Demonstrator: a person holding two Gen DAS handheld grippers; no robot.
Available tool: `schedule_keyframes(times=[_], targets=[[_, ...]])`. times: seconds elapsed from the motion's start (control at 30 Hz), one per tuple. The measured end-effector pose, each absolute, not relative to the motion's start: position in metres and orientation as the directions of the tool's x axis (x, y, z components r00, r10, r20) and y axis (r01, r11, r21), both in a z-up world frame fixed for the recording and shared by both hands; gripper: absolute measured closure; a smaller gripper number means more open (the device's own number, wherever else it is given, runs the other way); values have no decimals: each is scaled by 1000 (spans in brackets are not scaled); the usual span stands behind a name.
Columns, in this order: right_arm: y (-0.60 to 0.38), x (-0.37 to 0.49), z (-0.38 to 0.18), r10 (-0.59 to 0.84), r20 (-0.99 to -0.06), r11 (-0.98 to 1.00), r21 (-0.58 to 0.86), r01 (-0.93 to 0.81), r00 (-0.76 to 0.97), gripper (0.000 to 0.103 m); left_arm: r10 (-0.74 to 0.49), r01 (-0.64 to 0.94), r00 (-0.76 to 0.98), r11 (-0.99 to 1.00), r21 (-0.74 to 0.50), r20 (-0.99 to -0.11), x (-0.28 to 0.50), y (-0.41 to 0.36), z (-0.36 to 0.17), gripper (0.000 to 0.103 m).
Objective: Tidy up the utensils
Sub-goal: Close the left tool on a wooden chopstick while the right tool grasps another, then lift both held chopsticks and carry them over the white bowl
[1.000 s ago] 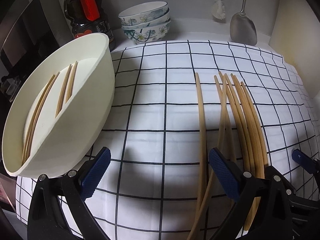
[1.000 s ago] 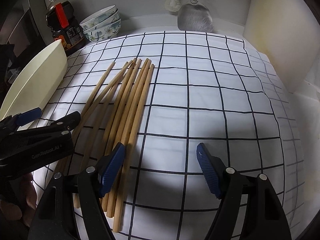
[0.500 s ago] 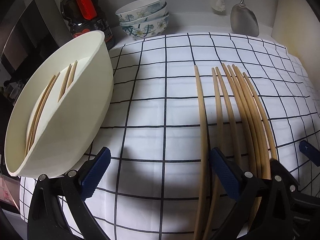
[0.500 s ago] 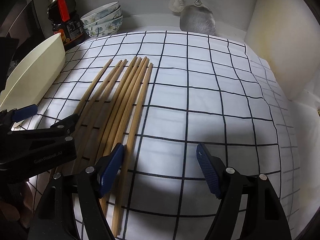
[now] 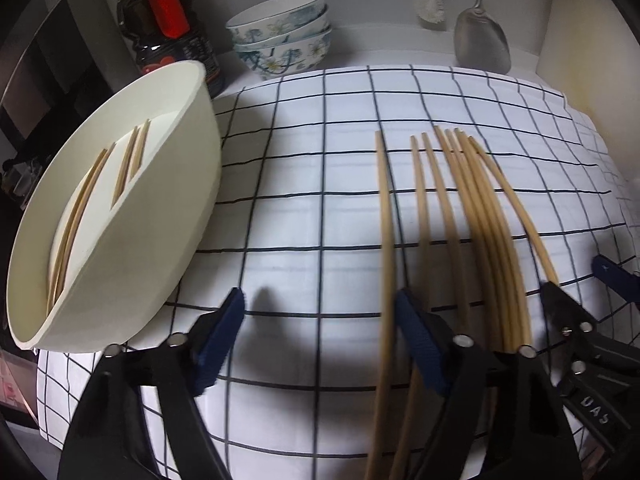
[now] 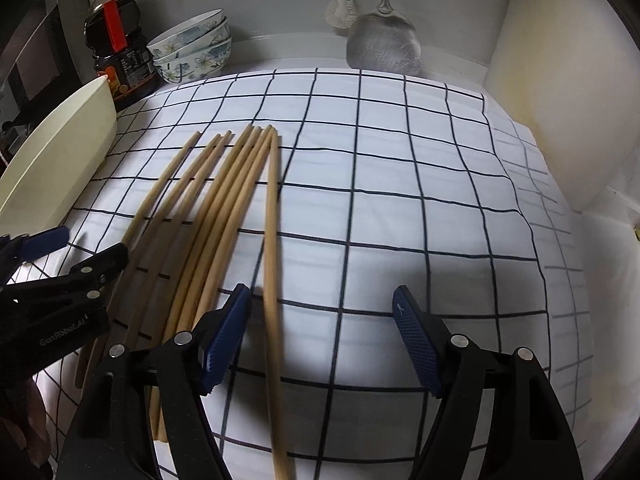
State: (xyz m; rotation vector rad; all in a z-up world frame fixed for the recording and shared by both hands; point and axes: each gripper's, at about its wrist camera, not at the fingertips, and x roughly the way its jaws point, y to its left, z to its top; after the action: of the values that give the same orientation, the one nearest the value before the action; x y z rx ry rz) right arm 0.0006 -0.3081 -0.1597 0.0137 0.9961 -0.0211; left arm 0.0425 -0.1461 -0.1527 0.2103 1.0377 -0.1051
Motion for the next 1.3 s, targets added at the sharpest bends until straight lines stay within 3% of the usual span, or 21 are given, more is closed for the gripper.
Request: schedule_keyframes(times=[0.17, 0.33, 0.4, 0.77, 1.0, 1.3], targets=[[-300, 2, -159, 12, -827, 1000, 4, -16, 562, 47, -42, 227, 489, 970, 81, -872, 41, -155, -150, 70], [-290, 0, -157, 28, -826, 998, -4, -57, 562, 91, -73, 259, 471, 964, 59, -879, 38, -164, -149, 96], [-289, 0, -156, 31, -828, 998, 0, -56, 559, 96, -66, 257, 471, 964, 65, -879, 37, -165, -148, 96], [-307, -17, -134, 107, -820, 991, 130, 2, 562, 97, -139, 240, 461, 970, -28, -876, 34, -148, -125, 96], [-300, -32, -87, 140, -775, 988, 153, -32, 616, 97, -187, 218, 504, 972, -86, -843, 15, -127, -70, 96], [-234, -20, -45, 220, -741, 975, 150, -162, 635, 96, -149, 135, 593, 987, -84, -792, 7, -54, -9, 96]])
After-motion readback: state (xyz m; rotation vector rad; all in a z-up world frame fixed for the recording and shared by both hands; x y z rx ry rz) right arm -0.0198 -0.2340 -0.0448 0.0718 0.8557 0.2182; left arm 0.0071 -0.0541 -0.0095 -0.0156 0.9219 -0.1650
